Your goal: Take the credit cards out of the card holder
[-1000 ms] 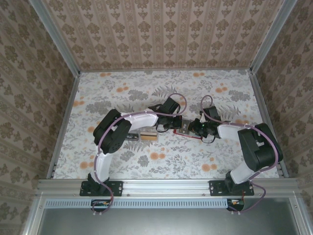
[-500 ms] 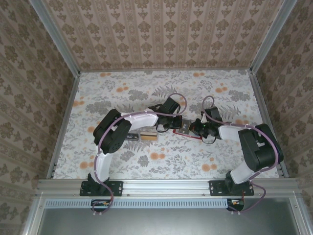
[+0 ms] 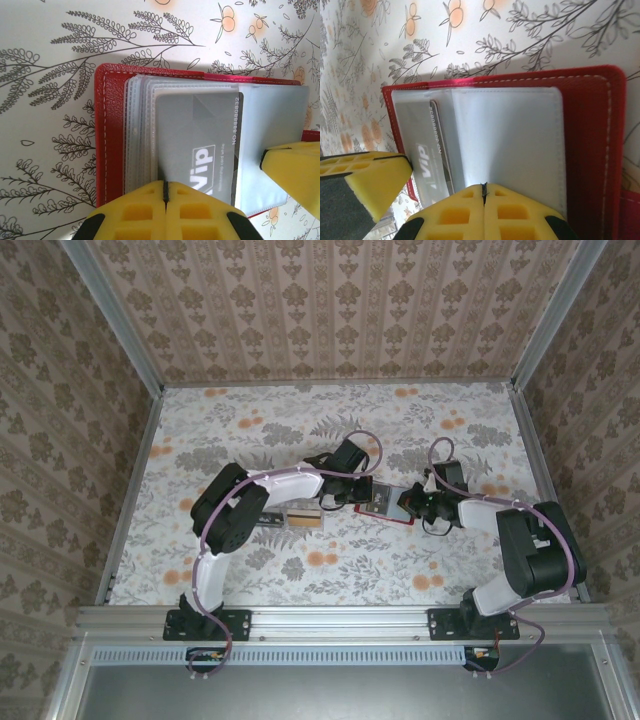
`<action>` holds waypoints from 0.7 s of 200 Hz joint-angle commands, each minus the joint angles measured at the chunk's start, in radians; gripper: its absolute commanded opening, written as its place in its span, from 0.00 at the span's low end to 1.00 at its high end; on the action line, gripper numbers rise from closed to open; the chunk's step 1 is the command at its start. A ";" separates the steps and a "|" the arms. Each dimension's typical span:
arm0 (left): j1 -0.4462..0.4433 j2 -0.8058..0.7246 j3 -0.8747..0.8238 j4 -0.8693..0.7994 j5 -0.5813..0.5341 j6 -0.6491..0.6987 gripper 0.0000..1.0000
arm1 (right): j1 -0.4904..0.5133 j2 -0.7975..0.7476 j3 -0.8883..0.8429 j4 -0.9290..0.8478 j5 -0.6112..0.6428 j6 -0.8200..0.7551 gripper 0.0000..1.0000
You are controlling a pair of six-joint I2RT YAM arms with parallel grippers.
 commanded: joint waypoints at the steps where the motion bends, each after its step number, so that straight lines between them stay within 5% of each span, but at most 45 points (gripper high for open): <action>1: 0.008 0.028 -0.002 -0.082 0.002 0.012 0.00 | 0.014 -0.021 0.022 -0.010 -0.041 -0.030 0.05; 140: 0.006 -0.069 0.029 -0.125 -0.050 0.068 0.11 | 0.099 0.018 0.095 -0.065 0.048 -0.070 0.09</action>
